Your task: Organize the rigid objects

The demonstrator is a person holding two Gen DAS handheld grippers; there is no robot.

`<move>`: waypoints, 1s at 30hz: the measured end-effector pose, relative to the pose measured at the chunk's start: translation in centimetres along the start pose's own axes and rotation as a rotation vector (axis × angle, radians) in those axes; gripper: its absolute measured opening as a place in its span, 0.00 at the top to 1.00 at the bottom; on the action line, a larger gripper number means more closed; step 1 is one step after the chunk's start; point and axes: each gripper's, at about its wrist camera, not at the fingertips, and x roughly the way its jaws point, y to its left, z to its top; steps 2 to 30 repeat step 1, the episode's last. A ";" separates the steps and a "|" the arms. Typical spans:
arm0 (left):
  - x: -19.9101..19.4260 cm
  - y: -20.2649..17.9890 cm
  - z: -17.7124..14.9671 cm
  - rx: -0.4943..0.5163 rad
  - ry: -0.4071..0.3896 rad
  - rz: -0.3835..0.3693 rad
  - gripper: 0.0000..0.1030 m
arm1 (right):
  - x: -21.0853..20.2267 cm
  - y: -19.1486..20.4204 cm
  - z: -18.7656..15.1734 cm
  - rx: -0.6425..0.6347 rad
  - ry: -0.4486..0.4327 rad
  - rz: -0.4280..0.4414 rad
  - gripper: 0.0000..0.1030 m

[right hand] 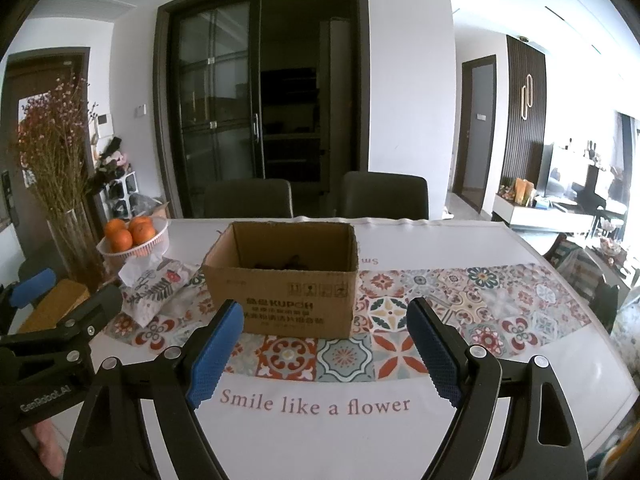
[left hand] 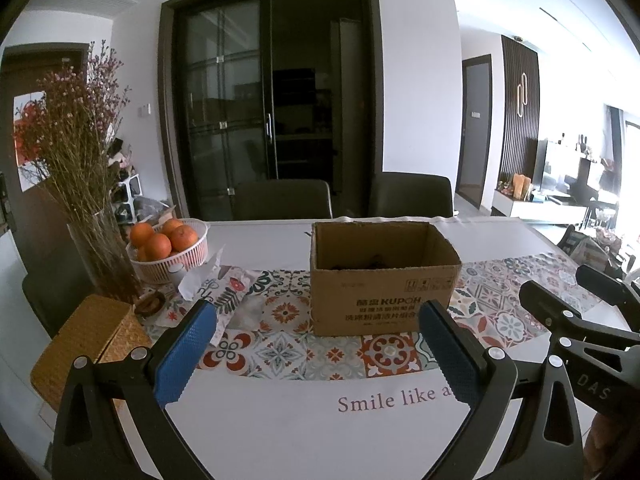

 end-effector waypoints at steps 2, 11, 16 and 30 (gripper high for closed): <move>0.0 0.1 0.0 -0.001 0.001 0.002 0.00 | 0.0 0.0 0.0 -0.001 0.000 -0.001 0.18; 0.0 0.1 0.0 -0.001 0.001 0.002 0.00 | 0.0 0.0 0.0 -0.001 0.000 -0.001 0.18; 0.0 0.1 0.0 -0.001 0.001 0.002 0.00 | 0.0 0.0 0.0 -0.001 0.000 -0.001 0.18; 0.0 0.1 0.0 -0.001 0.001 0.002 0.00 | 0.0 0.0 0.0 -0.001 0.000 -0.001 0.18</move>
